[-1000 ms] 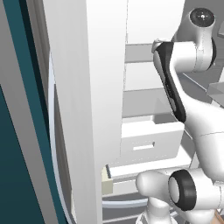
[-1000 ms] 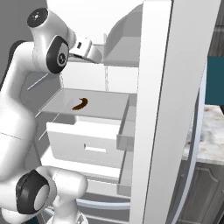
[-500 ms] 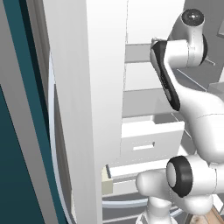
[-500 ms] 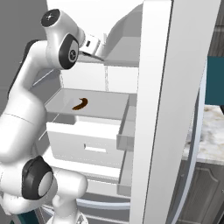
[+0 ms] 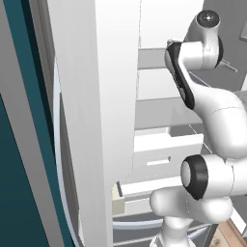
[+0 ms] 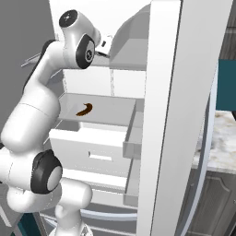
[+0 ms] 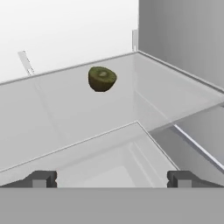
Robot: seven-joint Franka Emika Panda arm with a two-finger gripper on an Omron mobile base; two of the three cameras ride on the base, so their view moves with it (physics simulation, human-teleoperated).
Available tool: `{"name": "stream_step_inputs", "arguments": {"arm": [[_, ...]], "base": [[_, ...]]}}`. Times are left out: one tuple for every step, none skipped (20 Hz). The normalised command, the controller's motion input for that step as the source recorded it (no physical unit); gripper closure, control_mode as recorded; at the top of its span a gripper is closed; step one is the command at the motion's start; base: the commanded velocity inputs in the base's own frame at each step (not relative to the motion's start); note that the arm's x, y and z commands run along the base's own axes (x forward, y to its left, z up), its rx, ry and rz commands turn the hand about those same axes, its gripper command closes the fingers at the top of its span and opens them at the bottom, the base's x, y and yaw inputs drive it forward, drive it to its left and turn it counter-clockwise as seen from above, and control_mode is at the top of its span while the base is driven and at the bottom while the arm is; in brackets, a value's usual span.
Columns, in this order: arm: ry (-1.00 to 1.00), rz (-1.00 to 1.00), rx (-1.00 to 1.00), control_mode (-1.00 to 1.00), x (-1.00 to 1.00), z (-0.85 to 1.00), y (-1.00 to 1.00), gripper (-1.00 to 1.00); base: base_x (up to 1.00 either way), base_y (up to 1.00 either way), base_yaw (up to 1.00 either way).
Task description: Retrieve the kiwi and banana from the fridge and place them into the bowl on the dining table.
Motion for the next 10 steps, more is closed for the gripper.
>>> {"name": "stream_step_inputs", "arguments": {"arm": [[0.0,0.0,0.0,-1.0,0.52,0.0,-0.06,-1.0],[0.0,0.0,0.0,-1.0,0.53,0.0,-0.06,-1.0],[0.0,0.0,0.0,-1.0,0.52,0.0,-0.08,-1.0],[0.0,0.0,0.0,-1.0,0.52,0.0,-0.09,-1.0],[0.0,0.0,0.0,-1.0,0.45,0.0,-0.11,-1.0],[0.0,0.0,0.0,-1.0,0.43,0.0,-0.11,-1.0],[0.0,0.0,0.0,-1.0,0.39,0.0,-0.14,-1.0],[0.0,0.0,0.0,-1.0,0.39,0.0,-0.16,-1.0],[0.0,0.0,0.0,-1.0,0.39,0.0,-0.16,-1.0],[0.0,0.0,0.0,-1.0,0.39,0.0,-0.17,-1.0]], "base": [[0.0,0.0,0.0],[0.0,0.0,0.0],[0.0,0.0,0.0],[0.0,0.0,0.0],[0.0,0.0,0.0],[0.0,0.0,0.0],[0.0,0.0,0.0],[0.0,0.0,0.0],[0.0,0.0,0.0],[0.0,0.0,0.0]]}}
